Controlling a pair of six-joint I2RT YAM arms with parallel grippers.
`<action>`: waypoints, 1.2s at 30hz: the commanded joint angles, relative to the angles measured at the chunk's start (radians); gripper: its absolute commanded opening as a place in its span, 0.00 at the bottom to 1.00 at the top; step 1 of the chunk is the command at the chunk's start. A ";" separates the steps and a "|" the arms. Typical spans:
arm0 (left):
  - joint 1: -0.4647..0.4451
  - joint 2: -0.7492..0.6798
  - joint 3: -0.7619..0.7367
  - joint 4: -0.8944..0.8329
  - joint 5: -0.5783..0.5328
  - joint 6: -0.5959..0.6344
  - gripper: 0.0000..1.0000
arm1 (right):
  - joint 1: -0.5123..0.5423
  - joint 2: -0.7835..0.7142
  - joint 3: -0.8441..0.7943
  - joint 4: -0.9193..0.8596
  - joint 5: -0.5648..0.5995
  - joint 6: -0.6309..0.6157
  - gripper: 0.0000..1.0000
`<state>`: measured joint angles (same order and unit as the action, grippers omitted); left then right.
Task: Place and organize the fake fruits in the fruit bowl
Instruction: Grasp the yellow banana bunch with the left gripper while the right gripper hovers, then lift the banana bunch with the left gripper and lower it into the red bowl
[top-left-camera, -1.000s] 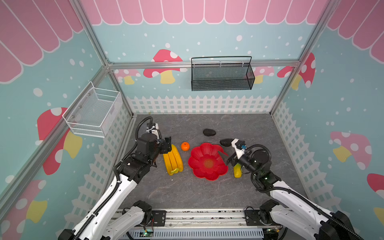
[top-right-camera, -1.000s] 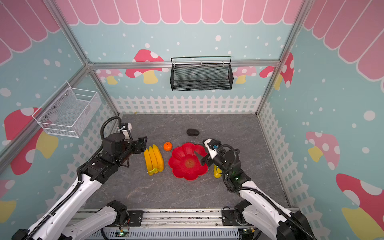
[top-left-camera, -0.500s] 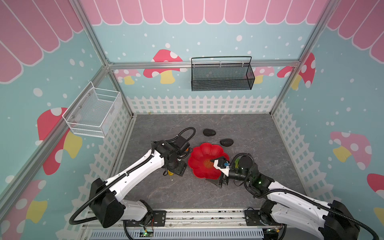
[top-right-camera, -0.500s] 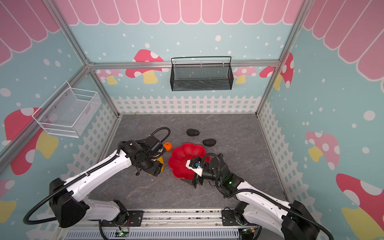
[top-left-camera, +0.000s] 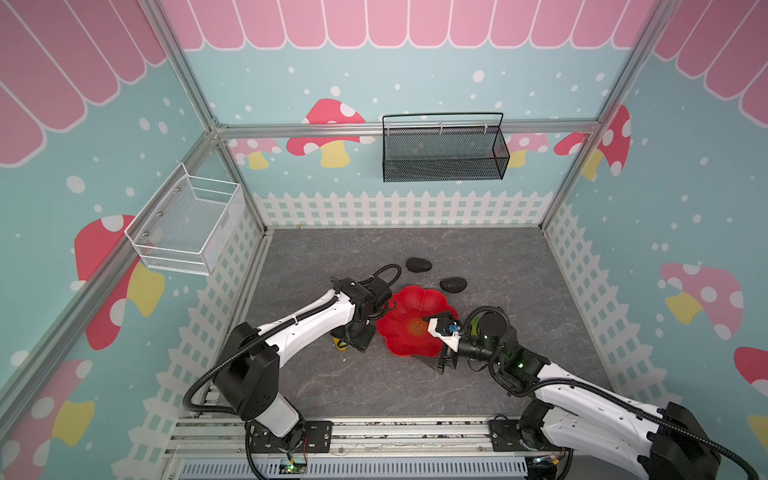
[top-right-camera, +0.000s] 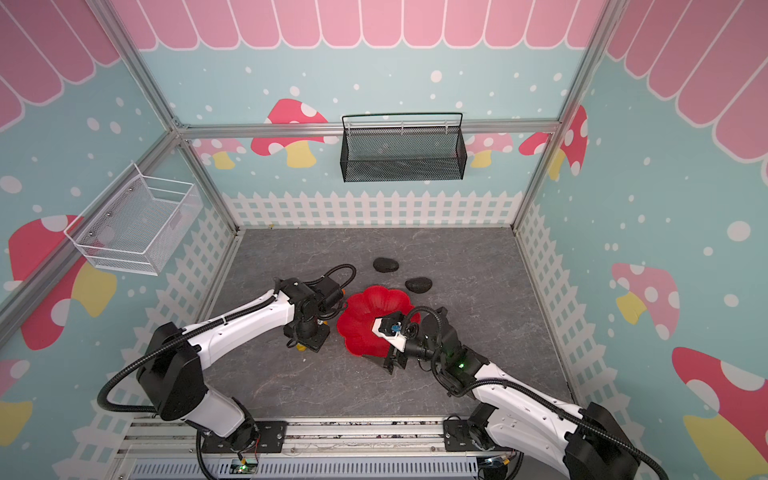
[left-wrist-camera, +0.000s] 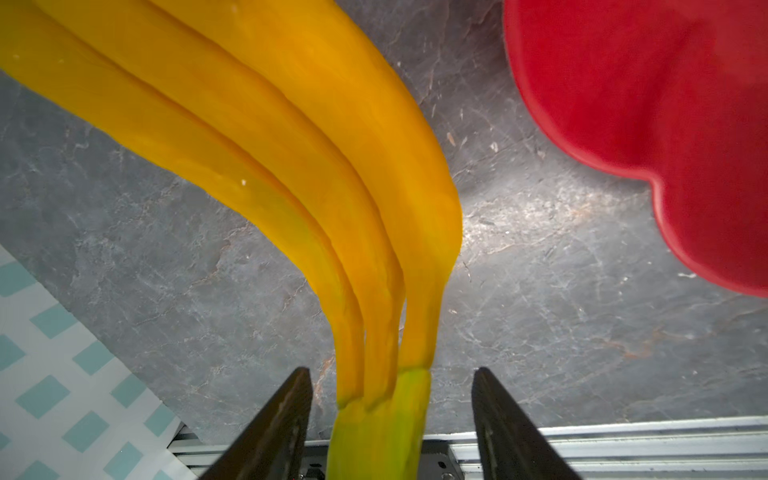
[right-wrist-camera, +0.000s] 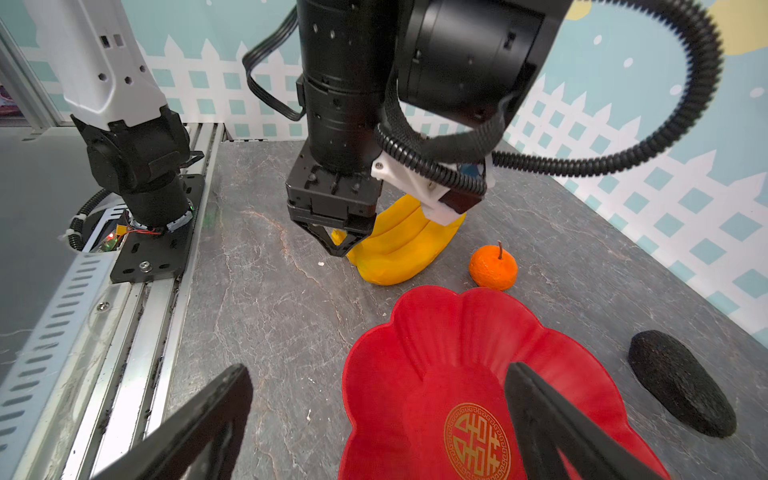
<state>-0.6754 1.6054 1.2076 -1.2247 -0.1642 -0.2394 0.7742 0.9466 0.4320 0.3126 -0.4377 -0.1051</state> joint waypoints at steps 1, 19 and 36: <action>0.005 0.006 0.012 0.041 -0.008 0.000 0.55 | 0.006 0.001 0.003 -0.004 0.009 -0.030 0.98; 0.048 0.011 -0.025 0.021 0.029 0.001 0.06 | 0.006 0.017 0.002 -0.001 0.030 -0.035 0.98; -0.074 -0.027 0.370 -0.044 0.270 -0.037 0.00 | -0.210 -0.177 -0.069 -0.032 0.524 0.249 0.98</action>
<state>-0.7197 1.5364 1.5002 -1.2465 0.0093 -0.2546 0.6357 0.8051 0.3805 0.3119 0.0116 0.0380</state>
